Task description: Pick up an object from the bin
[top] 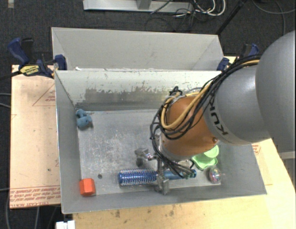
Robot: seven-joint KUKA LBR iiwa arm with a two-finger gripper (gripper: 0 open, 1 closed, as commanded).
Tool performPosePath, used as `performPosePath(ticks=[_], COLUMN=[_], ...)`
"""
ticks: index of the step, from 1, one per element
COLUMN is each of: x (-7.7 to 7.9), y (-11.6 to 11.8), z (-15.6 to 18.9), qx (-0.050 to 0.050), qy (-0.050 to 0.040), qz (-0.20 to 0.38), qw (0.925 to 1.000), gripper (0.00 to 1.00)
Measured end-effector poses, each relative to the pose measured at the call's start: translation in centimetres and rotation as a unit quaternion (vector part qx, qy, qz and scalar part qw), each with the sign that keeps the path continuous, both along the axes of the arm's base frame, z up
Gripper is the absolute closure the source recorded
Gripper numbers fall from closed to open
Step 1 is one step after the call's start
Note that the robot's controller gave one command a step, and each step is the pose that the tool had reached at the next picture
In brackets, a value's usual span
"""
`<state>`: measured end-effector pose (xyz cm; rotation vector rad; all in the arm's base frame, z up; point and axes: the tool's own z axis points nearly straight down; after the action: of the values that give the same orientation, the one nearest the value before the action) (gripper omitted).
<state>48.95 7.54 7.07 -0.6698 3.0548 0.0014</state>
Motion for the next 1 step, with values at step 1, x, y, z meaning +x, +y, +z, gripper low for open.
performPosePath(ticks=[1], x=[0.19], y=[0.05], z=[0.07], qx=[0.001], qy=[-0.0028], qz=[-0.001], qw=[1.0], gripper=[0.0])
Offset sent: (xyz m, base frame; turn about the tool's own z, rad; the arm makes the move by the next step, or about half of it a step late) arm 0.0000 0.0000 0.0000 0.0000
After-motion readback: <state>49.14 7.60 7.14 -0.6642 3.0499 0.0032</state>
